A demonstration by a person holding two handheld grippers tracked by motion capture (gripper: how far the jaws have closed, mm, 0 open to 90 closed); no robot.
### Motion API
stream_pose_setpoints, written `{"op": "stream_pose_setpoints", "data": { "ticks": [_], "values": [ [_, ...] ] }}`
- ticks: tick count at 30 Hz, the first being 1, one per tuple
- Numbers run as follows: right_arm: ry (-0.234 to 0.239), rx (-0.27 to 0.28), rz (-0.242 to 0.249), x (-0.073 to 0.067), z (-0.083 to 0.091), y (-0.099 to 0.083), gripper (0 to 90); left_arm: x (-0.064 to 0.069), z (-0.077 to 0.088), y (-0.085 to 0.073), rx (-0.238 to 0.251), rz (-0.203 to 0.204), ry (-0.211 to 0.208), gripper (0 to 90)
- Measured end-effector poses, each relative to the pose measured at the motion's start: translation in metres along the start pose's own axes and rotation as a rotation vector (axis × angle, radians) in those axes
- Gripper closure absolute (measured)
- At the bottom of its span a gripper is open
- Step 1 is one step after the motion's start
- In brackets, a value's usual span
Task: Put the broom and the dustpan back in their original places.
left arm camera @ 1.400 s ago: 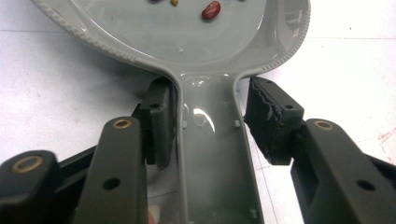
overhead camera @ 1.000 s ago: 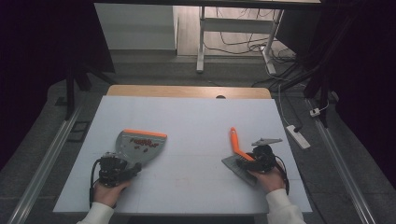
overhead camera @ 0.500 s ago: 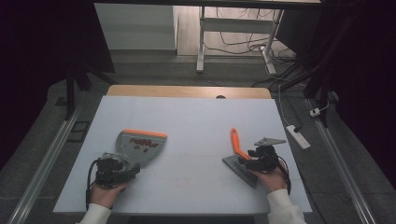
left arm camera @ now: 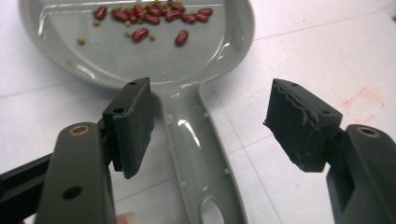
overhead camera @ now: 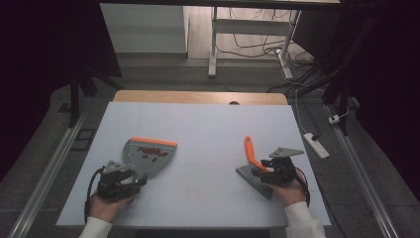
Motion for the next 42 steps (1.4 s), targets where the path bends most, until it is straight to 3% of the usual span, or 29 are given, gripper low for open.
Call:
{"op": "stream_pose_setpoints", "data": {
  "ticks": [13, 21, 27, 42],
  "values": [
    [0.056, 0.01, 0.085, -0.022, 0.001, -0.001, 42.4, 0.009, -0.022, 0.011, -0.055, -0.074, -0.129, 33.7],
    [0.083, 0.052, 0.121, -0.032, 0.003, 0.002, 42.4, 0.011, -0.031, 0.014, -0.081, -0.114, -0.167, 33.6],
    [0.097, 0.063, 0.138, -0.038, 0.002, 0.003, 42.7, 0.013, -0.029, 0.013, -0.08, -0.122, -0.17, 33.3],
    [0.098, 0.079, 0.13, -0.036, 0.006, 0.005, 42.8, 0.019, -0.022, 0.016, -0.045, -0.139, -0.165, 33.7]
  ]
}}
Point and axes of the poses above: each handheld gripper's, and its own axes: z roughly backward along the jaws, y roughly out of its top, x roughly to its right, the point moved 10 cm from there along -z, roughly forward along the jaws, and after that the axes turned 9 degrees about -y, right-handed, at the moved point
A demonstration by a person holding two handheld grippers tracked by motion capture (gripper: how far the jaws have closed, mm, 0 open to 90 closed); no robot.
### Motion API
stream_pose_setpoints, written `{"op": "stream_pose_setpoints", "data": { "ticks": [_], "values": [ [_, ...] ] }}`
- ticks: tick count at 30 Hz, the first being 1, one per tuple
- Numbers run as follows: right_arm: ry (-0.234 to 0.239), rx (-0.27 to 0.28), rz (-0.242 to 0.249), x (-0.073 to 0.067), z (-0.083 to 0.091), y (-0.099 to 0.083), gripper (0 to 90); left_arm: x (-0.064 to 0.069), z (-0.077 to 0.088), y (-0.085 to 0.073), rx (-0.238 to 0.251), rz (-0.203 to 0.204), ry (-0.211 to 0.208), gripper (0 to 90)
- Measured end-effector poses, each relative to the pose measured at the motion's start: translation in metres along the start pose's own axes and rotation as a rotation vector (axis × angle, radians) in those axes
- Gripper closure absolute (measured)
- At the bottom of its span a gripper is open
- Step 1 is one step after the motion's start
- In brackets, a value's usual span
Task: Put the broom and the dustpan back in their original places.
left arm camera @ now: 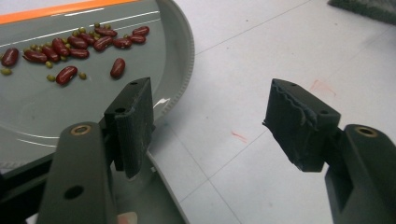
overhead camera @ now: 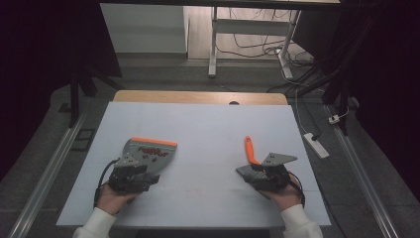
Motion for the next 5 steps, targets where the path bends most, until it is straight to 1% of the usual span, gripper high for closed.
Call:
{"op": "stream_pose_setpoints", "data": {
  "ticks": [5],
  "values": [
    [0.001, 0.003, 0.005, -0.0006, 0.0001, 0.0006, 42.7, 0.0008, -0.0005, 0.0002, -0.001, -0.002, -0.003, 33.7]
  ]
}}
Point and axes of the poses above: each handheld gripper's, and its own axes: z roughly backward along the jaws, y roughly out of its top, x roughly to its right, the point moved 10 cm from there along -z, roughly forward along the jaws, and after that the axes turned 9 degrees about -y, right-handed, at the moved point
